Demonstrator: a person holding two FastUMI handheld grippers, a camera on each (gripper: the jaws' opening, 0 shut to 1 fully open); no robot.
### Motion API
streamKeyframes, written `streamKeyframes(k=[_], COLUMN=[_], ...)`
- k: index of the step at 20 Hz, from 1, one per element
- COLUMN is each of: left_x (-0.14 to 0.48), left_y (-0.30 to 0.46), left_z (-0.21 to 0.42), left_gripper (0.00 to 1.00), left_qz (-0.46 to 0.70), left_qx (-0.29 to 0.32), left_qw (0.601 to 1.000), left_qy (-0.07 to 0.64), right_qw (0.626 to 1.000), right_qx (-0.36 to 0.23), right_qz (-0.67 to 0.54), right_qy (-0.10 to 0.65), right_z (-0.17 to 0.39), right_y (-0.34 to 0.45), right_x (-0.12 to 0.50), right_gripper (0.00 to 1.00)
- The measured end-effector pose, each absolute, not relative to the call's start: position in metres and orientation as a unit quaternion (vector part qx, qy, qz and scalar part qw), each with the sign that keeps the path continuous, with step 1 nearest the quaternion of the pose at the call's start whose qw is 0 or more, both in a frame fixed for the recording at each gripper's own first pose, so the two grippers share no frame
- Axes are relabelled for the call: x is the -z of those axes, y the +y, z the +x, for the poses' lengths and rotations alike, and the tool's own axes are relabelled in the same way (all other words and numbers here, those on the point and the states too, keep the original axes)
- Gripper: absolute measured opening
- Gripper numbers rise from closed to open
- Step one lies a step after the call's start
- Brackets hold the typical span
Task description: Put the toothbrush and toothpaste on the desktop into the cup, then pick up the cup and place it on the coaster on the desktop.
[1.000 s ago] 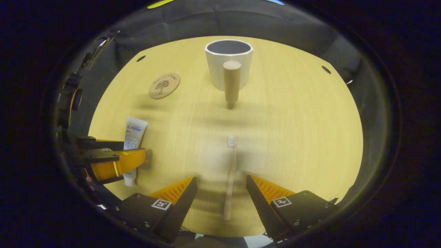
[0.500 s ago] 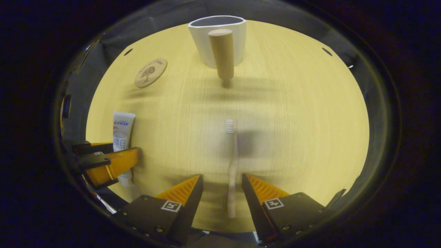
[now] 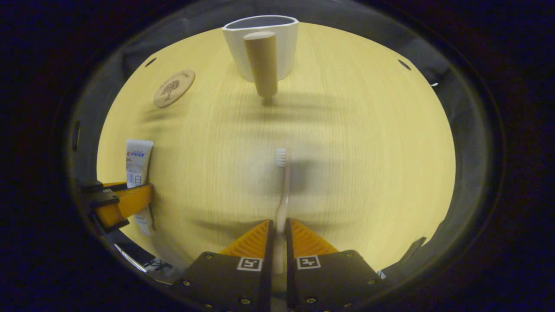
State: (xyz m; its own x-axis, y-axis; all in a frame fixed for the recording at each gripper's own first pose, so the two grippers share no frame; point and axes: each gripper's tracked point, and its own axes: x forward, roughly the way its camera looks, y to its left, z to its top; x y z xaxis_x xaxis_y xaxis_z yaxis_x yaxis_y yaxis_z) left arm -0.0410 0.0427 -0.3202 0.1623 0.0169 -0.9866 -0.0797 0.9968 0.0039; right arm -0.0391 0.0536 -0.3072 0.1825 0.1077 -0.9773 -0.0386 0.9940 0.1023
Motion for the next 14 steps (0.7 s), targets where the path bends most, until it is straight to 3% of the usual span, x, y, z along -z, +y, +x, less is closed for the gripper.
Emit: streamKeyframes(k=[2,4,7,14], left_x=[0.321,0.319,0.319,0.310], left_y=[0.043,0.043,0.043,0.035], left_z=[-0.043,-0.043,-0.044,-0.050], left_gripper=[0.39,0.34,0.24,0.27], left_qz=[-0.025,-0.024,-0.023,-0.051], left_qx=[-0.029,-0.029,-0.017,-0.022], left_qw=[0.761,0.759,0.761,0.771], left_qy=[0.648,0.650,0.648,0.634], right_qw=[0.768,0.763,0.761,0.778], right_qx=[-0.050,-0.058,-0.062,-0.081], right_qz=[0.041,0.065,0.094,0.115], right_qy=[0.637,0.640,0.639,0.612], right_z=[-0.037,-0.038,-0.036,-0.037], right_y=[0.051,0.053,0.052,0.056], right_x=[0.306,0.307,0.306,0.287], right_gripper=[0.16,0.06,0.05,0.06])
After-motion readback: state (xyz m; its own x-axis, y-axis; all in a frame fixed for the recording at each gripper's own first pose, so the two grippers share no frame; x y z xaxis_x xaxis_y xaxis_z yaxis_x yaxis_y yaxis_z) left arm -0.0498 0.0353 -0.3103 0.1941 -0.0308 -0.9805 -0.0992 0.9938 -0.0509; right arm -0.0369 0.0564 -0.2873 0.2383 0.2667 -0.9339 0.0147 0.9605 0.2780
